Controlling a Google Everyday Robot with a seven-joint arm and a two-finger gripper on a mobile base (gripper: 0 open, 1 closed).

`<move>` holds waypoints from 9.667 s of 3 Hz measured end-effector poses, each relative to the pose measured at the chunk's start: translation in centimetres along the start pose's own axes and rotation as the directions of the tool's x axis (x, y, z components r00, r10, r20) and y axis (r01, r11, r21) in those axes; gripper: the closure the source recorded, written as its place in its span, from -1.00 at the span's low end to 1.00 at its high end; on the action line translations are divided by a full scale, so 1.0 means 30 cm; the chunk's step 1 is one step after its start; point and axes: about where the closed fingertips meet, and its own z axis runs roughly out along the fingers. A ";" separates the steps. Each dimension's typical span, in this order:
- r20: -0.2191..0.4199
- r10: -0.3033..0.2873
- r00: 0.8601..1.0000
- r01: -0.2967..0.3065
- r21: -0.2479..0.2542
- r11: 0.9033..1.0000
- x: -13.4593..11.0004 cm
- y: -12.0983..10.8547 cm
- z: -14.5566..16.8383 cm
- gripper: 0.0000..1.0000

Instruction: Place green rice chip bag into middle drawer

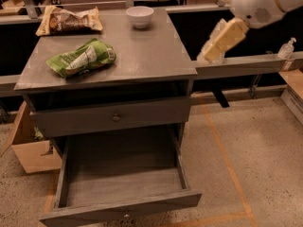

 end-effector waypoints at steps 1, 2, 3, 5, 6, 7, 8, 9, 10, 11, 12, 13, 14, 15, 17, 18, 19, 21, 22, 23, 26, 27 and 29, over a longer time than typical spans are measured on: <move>0.185 -0.044 0.982 0.046 -0.007 0.999 -0.196 -0.128 0.160 -1.00; 0.228 -0.084 0.970 0.098 -0.053 0.994 -0.366 -0.171 0.376 -1.00; 0.181 -0.043 0.983 0.065 -0.121 0.991 -0.378 -0.194 0.572 -1.00; 0.239 0.029 0.971 0.014 -0.176 0.984 -0.359 -0.152 0.701 -1.00; 0.320 0.105 0.942 -0.022 -0.253 0.967 -0.374 -0.101 0.841 -1.00; 0.345 0.158 0.925 -0.045 -0.314 0.948 -0.391 -0.070 0.974 -1.00; 0.357 0.192 0.914 -0.057 -0.356 0.933 -0.402 -0.044 1.090 -1.00; 0.363 0.210 0.908 -0.064 -0.375 0.925 -0.397 -0.033 1.202 -1.00; 0.388 0.184 0.903 -0.041 -0.349 0.936 -0.409 -0.064 1.271 -0.65; 0.395 0.163 0.904 -0.019 -0.344 0.939 -0.409 -0.067 1.291 -0.19; 0.395 0.115 0.911 0.037 -0.357 0.933 -0.409 -0.057 1.245 0.27; 0.375 0.057 0.925 0.093 -0.370 0.924 -0.407 -0.023 1.099 0.74; 0.346 0.027 0.938 0.123 -0.405 0.906 -0.433 0.088 0.883 1.00; 0.316 0.052 0.947 0.104 -0.457 0.883 -0.463 0.238 0.680 1.00; 0.148 0.118 0.982 -0.024 -0.522 0.853 -0.359 0.558 0.536 1.00; 0.042 0.144 0.989 -0.106 -0.479 0.871 -0.148 0.728 0.731 1.00; 0.041 0.142 0.989 -0.105 -0.480 0.871 -0.148 0.729 0.731 1.00; -0.003 0.065 0.998 -0.060 -0.436 0.898 -0.016 0.822 0.904 1.00; -0.007 0.062 0.998 -0.060 -0.401 0.914 0.058 0.870 0.997 1.00; -0.006 0.072 0.997 -0.069 -0.363 0.929 0.143 0.910 1.086 1.00; -0.008 0.086 0.996 -0.084 -0.339 0.937 0.362 0.998 1.319 -0.20; 0.009 0.088 0.996 -0.079 -0.359 0.930 0.381 0.992 1.354 -0.66; 0.090 0.131 0.987 -0.083 -0.408 0.909 0.319 0.988 1.217 -0.68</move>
Offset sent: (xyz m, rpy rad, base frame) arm 0.1455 0.2354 0.0178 0.1094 -0.0651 0.2984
